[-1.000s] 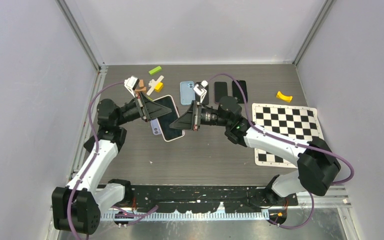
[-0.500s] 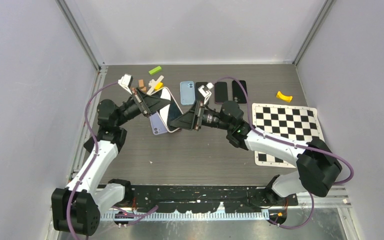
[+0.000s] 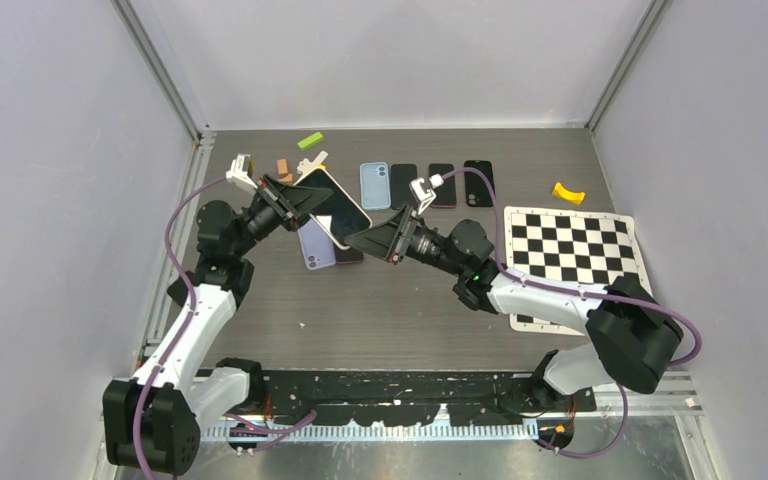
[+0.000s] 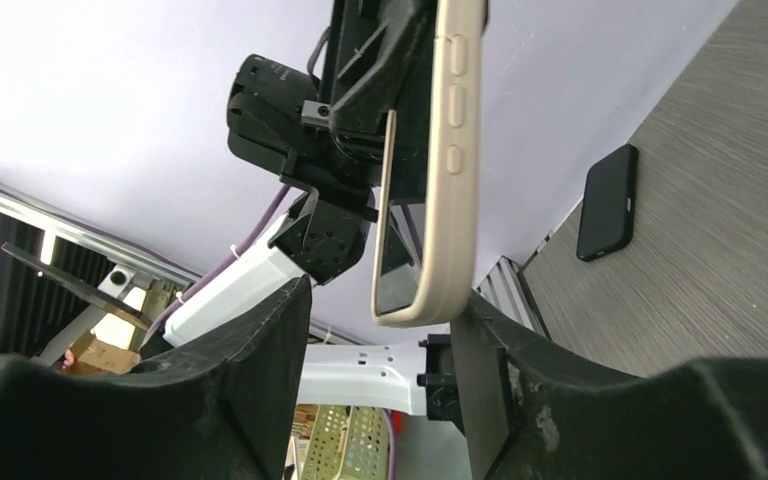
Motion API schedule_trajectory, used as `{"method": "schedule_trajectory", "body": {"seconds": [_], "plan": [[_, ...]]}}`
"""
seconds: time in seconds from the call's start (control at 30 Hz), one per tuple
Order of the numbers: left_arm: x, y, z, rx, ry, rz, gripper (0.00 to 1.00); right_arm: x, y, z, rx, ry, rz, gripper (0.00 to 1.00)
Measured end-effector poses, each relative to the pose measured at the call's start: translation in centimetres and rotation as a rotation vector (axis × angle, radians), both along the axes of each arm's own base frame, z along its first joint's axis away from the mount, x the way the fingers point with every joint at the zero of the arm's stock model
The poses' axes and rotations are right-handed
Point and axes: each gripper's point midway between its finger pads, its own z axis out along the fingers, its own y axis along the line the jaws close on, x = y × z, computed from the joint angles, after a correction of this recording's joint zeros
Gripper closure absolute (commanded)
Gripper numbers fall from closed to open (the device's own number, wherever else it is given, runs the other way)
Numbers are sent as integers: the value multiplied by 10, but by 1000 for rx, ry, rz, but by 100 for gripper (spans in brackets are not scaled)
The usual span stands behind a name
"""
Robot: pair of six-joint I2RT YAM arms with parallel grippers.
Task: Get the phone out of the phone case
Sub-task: Remove the phone case from the phone.
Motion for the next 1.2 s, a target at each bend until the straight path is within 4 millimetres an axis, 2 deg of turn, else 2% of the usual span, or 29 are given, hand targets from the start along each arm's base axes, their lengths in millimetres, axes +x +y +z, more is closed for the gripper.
{"method": "schedule_trajectory", "body": {"seconds": [0.1, 0.17, 0.27, 0.33, 0.4, 0.67, 0.97, 1.2], "plan": [[2, 1, -4, 1, 28, 10, 100, -1, 2, 1, 7, 0, -2, 52], [2, 1, -7, 0, 42, 11, 100, -1, 4, -2, 1, 5, -3, 59], [2, 1, -9, -3, 61, 12, 100, 1, 6, -9, -17, 6, -8, 78], [2, 1, -10, 1, 68, 11, 100, 1, 8, -13, -32, 8, -9, 85], [2, 1, -9, 7, 69, 8, 100, -1, 11, -16, -53, 6, -10, 88], [0, -2, 3, 18, 38, -36, 100, -3, 13, -10, -131, -130, -75, 88], [12, -4, -19, -19, 178, -79, 100, 5, 16, -23, -261, -257, -137, 86], [14, -2, -21, -49, 223, -92, 100, 6, 19, -20, -325, -331, -155, 86]]}}
